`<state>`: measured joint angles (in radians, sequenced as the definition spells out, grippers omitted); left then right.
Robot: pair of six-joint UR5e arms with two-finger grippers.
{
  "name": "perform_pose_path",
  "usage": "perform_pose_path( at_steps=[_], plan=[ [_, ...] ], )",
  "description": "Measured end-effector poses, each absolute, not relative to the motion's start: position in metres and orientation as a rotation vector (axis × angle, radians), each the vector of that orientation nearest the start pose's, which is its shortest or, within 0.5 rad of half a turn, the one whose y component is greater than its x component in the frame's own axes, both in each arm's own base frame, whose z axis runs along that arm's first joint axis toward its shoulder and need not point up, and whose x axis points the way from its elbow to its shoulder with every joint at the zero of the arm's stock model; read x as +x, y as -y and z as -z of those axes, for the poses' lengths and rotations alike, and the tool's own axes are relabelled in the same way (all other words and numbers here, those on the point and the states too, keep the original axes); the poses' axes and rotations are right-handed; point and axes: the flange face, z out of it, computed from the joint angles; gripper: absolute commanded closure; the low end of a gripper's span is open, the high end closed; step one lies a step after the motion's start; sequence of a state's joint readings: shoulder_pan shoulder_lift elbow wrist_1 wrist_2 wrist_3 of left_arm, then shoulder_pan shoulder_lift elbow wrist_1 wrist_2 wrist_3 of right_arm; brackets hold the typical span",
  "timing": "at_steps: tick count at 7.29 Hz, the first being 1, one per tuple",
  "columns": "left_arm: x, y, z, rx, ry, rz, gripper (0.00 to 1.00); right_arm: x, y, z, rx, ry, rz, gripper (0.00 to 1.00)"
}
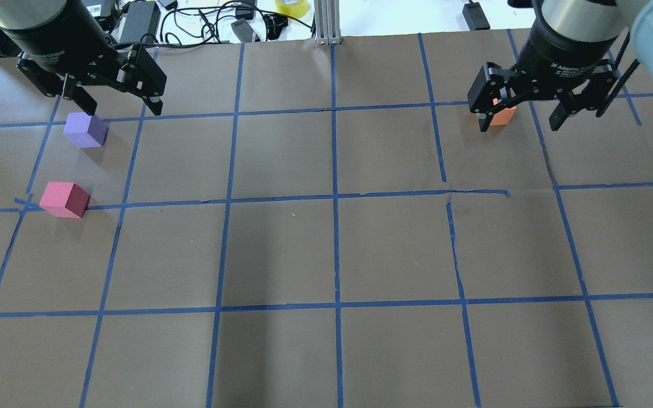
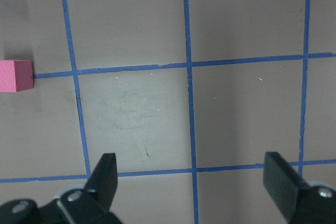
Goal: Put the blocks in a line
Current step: 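Lower the right gripper over the orange cube, then close the right gripper on the orange cube and lift it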
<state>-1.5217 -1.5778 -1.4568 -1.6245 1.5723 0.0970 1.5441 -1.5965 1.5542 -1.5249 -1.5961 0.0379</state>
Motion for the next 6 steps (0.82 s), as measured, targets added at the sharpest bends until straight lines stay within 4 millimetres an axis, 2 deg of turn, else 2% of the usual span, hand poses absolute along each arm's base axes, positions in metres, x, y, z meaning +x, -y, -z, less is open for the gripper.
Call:
perform_pose_path(
  at_steps=[2, 4, 6],
  plan=[
    [-0.108, 0.506, -0.533, 0.075, -3.135, 0.076, 0.00, 0.095, 0.501, -0.487, 0.156, -3.158, -0.054, 0.00],
    [-0.110, 0.506, -0.532, 0.078, -3.136, 0.075, 0.00, 0.071, 0.552, -0.434, 0.089, -3.152, -0.076, 0.00],
    [-0.111, 0.506, -0.532, 0.082, -3.136, 0.074, 0.00, 0.057, 0.606, -0.384, -0.068, -3.166, 0.071, 0.00]
  ],
)
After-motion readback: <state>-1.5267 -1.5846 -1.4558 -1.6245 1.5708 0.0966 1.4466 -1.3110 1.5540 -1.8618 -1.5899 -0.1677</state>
